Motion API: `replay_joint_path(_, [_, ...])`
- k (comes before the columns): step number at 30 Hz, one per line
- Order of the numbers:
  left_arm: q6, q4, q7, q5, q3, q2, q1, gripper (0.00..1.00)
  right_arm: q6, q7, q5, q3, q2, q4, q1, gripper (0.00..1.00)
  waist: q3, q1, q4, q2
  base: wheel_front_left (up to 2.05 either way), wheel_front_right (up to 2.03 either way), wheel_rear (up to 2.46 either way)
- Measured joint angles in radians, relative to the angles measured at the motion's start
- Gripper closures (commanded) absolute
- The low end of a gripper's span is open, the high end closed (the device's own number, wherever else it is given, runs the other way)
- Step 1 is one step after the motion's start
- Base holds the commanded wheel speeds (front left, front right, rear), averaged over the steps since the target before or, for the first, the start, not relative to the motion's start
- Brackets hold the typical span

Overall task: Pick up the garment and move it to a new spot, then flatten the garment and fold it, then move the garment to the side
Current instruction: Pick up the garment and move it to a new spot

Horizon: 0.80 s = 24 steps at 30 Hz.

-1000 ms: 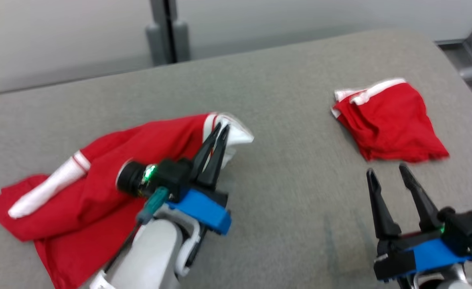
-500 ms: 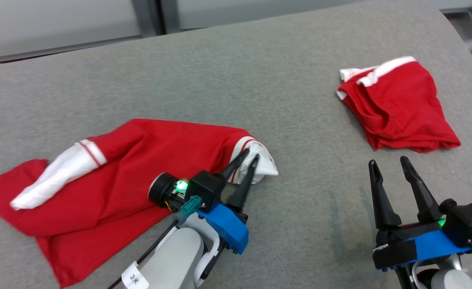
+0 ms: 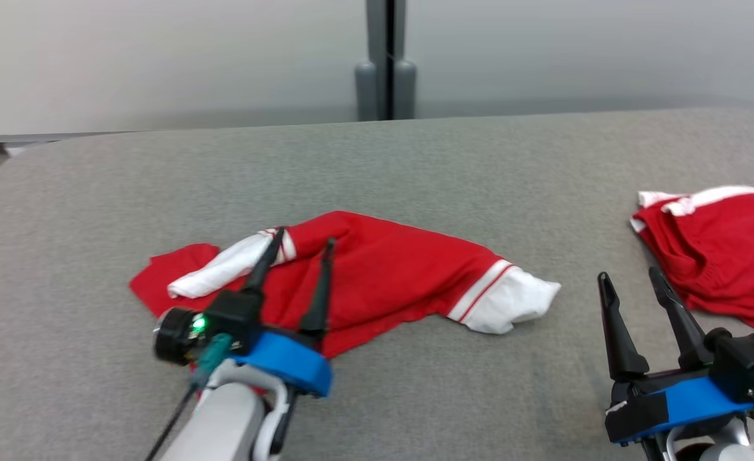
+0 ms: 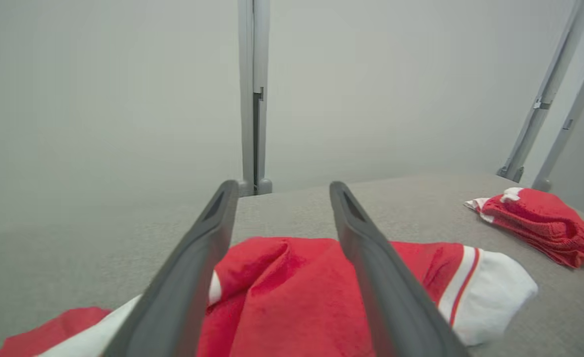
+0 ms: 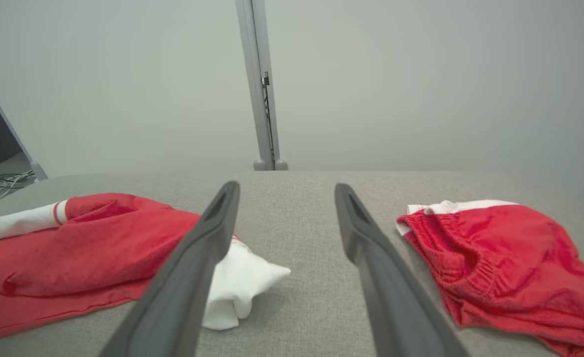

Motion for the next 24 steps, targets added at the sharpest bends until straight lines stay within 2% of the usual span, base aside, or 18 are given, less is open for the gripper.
replay_joint_path(5, [0.038, -0.047, 0.000, -0.016, 0.080, 0.063, 0.074, 0.00, 0.000, 0.019, -0.005, -0.010, 0.000, -0.007, 0.023, 0.00, -0.039, 0.0001, 0.052, 0.0000, 0.00, 0.00, 0.00])
replay_joint_path(13, [0.048, -0.079, 0.000, -0.046, 0.170, 0.167, 0.188, 0.00, 0.000, 0.043, -0.012, -0.013, 0.000, -0.011, 0.063, 0.00, -0.093, 0.0000, 0.083, 0.0000, 0.00, 0.00, 0.00])
replay_joint_path(17, [0.045, -0.091, 0.000, -0.049, 0.180, 0.189, 0.231, 0.00, 0.000, 0.053, -0.014, -0.013, 0.000, -0.016, 0.085, 0.00, -0.112, 0.0002, 0.075, -0.0001, 0.00, 0.00, 0.00])
replay_joint_path(24, [0.051, -0.113, 0.000, -0.048, 0.171, 0.191, 0.285, 0.00, 0.000, 0.069, -0.007, -0.007, 0.000, -0.046, 0.134, 0.00, -0.139, 0.0001, 0.048, 0.0000, 0.00, 0.00, 0.00])
